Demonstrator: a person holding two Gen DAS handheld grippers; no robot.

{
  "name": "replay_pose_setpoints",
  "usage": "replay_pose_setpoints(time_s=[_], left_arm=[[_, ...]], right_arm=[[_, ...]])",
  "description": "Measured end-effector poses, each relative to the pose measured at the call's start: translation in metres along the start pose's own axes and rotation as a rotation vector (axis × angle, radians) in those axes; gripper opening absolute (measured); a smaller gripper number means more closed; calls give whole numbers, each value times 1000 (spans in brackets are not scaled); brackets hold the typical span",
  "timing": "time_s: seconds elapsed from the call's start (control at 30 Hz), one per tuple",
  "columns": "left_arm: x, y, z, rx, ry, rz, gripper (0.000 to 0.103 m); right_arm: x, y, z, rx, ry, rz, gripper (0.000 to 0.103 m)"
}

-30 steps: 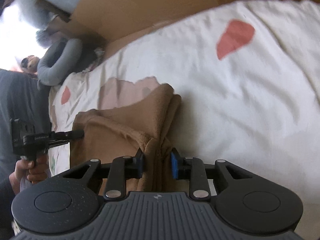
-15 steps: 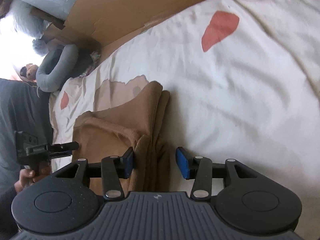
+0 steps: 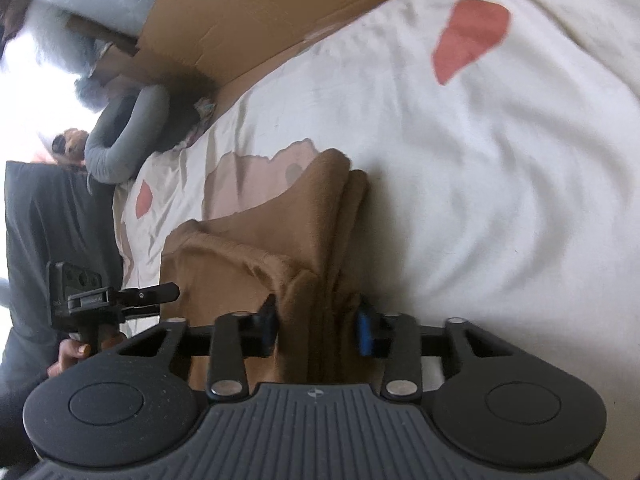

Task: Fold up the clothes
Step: 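Close the right tool on the shirt edge while the left tool closes beside it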

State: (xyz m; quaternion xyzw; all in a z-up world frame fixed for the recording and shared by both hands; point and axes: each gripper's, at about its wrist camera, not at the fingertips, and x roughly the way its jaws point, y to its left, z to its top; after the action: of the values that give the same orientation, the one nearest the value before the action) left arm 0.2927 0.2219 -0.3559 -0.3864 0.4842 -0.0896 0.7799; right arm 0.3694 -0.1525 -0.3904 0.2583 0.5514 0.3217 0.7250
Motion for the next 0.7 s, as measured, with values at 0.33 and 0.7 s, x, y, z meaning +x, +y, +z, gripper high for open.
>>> replay_pose_setpoints(time_s=[0.33,0.7], left_arm=[[5,-10,5,38,-4,11,15],[-20,-47,-5,147,-78,23,10]], right_arm=[[6,4,3,5,0,-10,24],[-10,37,-2,-12,-43,-50,20]])
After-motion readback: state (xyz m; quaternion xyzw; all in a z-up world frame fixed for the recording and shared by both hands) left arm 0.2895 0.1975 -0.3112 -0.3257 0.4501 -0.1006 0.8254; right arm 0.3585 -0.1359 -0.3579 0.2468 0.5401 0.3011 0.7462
